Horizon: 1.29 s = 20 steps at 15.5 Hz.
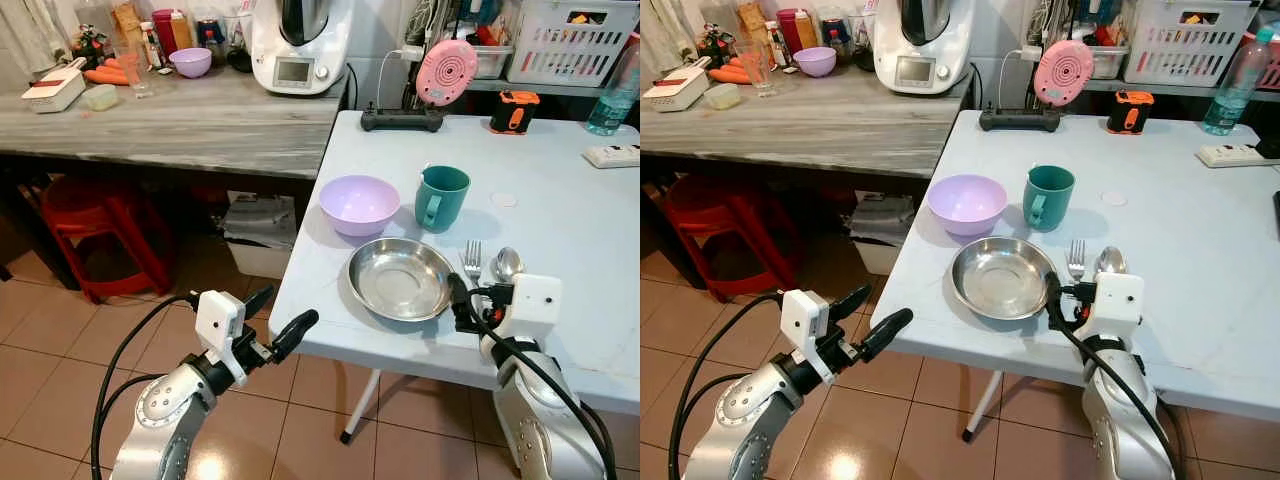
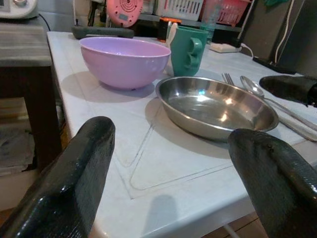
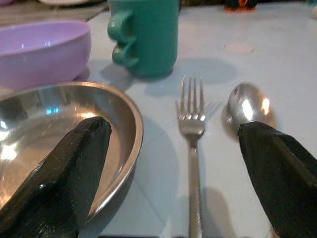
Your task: Setting the table
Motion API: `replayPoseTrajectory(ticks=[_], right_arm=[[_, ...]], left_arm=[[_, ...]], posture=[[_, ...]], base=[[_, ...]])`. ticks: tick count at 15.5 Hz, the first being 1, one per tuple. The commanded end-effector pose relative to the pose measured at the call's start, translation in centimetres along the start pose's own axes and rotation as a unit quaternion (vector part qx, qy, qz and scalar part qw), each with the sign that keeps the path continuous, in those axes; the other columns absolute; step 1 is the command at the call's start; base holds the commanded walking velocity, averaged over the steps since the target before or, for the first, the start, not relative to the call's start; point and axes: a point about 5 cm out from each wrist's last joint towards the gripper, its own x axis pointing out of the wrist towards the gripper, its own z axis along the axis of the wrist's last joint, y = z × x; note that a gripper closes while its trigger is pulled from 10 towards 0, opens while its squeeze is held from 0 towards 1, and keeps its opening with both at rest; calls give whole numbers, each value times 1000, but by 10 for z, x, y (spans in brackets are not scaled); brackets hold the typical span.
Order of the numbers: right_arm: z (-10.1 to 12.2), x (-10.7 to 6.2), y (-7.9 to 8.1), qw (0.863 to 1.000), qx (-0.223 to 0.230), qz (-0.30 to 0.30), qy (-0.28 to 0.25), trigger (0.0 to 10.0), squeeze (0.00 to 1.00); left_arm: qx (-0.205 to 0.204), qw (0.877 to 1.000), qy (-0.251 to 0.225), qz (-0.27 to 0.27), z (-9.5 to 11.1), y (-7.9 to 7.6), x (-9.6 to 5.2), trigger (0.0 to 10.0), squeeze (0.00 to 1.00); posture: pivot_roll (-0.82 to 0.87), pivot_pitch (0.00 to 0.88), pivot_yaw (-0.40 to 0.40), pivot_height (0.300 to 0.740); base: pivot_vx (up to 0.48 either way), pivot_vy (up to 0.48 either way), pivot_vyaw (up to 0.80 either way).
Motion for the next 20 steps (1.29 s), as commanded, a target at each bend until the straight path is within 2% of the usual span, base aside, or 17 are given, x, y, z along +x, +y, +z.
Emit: replayPoseTrajectory(ticks=[1,8,15,17,19,20], right_arm=[[-3,2,2,1000,5,13,15,10000,0],[-4,9,9,998,24,43,33,10000,0],[-5,16,17,991,73,89,70,10000,0],[-5,19,19,988,81,100,84,10000,0],[-4,21,20,988,82,101,87,9922,0],[-3,22,19,987,84,102,88,4431,0]], left_arm=[[11,1000,1,-4,2,2,-1,10000,0],[15,1000,1,-22,1,1,-3,10000,0],[55,997,19,-49,1,8,-8,10000,0],[74,994,29,-78,-2,3,-8,10000,0],[72,994,29,-80,-2,2,-9,10000,0],[73,994,30,-82,-3,1,-9,10000,0]], posture=[[-56,17,29,740],[-51,31,29,740],[-49,41,31,740],[-52,47,33,740],[-51,51,34,740],[-51,54,32,740]], base=[[0,0,0],[0,0,0],[0,0,0],[0,0,0],[0,0,0],[0,0,0]])
